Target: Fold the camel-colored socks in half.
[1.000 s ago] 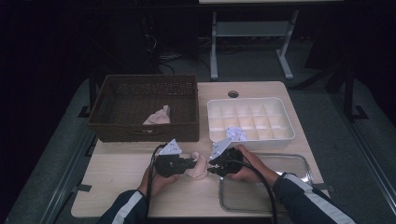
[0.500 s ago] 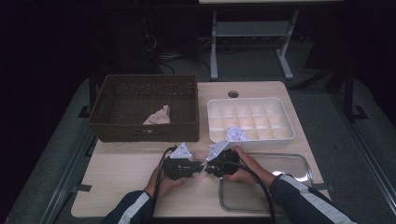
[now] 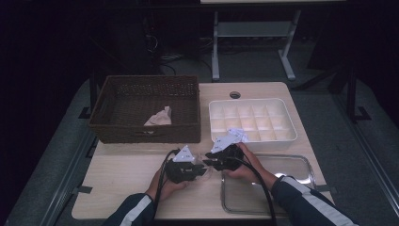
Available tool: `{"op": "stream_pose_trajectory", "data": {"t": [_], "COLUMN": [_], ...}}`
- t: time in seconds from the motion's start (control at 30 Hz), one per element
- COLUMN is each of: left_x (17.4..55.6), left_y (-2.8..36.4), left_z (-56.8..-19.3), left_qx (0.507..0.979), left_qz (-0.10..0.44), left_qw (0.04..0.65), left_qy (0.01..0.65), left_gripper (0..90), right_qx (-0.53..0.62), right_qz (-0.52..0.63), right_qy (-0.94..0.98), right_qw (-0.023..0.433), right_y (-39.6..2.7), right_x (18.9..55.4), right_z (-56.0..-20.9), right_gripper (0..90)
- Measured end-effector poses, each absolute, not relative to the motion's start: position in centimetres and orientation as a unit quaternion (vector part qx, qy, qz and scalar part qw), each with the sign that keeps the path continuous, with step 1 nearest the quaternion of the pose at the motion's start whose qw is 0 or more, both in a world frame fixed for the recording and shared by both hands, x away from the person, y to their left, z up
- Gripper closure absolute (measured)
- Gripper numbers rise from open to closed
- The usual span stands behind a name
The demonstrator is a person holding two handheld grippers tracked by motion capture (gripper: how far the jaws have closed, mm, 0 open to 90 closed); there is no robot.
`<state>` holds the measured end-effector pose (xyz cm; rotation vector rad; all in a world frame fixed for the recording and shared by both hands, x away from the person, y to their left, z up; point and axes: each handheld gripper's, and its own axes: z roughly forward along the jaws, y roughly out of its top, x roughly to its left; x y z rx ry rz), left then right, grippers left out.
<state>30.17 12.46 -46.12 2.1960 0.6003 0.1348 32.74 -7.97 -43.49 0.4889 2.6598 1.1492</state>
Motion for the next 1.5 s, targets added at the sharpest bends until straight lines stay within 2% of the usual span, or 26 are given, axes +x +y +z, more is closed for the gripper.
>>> {"op": "stream_pose_trajectory", "data": {"t": [0.17, 0.23, 0.27, 0.4, 0.47, 0.63, 0.73, 0.87, 0.93, 0.97, 1.07, 1.5], "left_x": [29.8, 29.6, 29.6, 29.7, 29.8, 29.7, 29.4, 29.4, 29.4, 29.4, 29.4, 28.7], "left_y": [12.8, 13.5, 13.5, 14.6, 14.9, 13.9, 13.0, 12.9, 12.9, 12.8, 12.9, 12.7], "left_z": [-45.7, -44.9, -44.9, -44.1, -44.2, -45.6, -46.3, -46.7, -46.9, -46.8, -46.8, -46.7], "left_qx": [0.87, 0.861, 0.861, 0.841, 0.836, 0.853, 0.876, 0.875, 0.875, 0.877, 0.878, 0.886], "left_qz": [0.019, 0.021, 0.021, 0.048, 0.061, 0.045, 0.061, 0.052, 0.036, 0.033, 0.026, 0.02], "left_qw": [0.438, 0.451, 0.451, 0.458, 0.452, 0.421, 0.384, 0.389, 0.395, 0.395, 0.395, 0.389], "left_qy": [0.228, 0.233, 0.233, 0.285, 0.307, 0.305, 0.285, 0.284, 0.277, 0.272, 0.269, 0.251], "left_gripper": [65.4, 60.6, 53.4, 49.7, 44.2, 37.0, 35.0, 36.4, 40.7, 46.5, 50.9, 61.3], "right_qx": [0.177, 0.176, 0.176, 0.171, 0.17, 0.167, 0.166, 0.162, 0.156, 0.156, 0.159, 0.161], "right_qz": [0.368, 0.359, 0.359, 0.354, 0.353, 0.35, 0.348, 0.345, 0.345, 0.345, 0.345, 0.355], "right_qy": [0.908, 0.912, 0.912, 0.914, 0.915, 0.916, 0.918, 0.919, 0.92, 0.919, 0.919, 0.919], "right_qw": [0.092, 0.093, 0.093, 0.096, 0.099, 0.1, 0.098, 0.101, 0.104, 0.105, 0.107, 0.056], "right_y": [-7.8, -7.8, -7.8, -7.8, -7.7, -7.8, -7.8, -7.8, -7.8, -7.8, -7.8, -7.6], "right_x": [33.2, 33.3, 33.3, 33.4, 33.3, 33.3, 33.1, 33.1, 33.2, 33.1, 33.1, 32.9], "right_z": [-44.3, -44.6, -44.6, -44.6, -44.6, -44.6, -44.7, -44.8, -44.9, -44.9, -44.9, -44.9], "right_gripper": [73.3, 73.5, 73.5, 73.3, 73.4, 73.1, 72.7, 72.2, 72.0, 71.2, 67.2, 39.6]}}
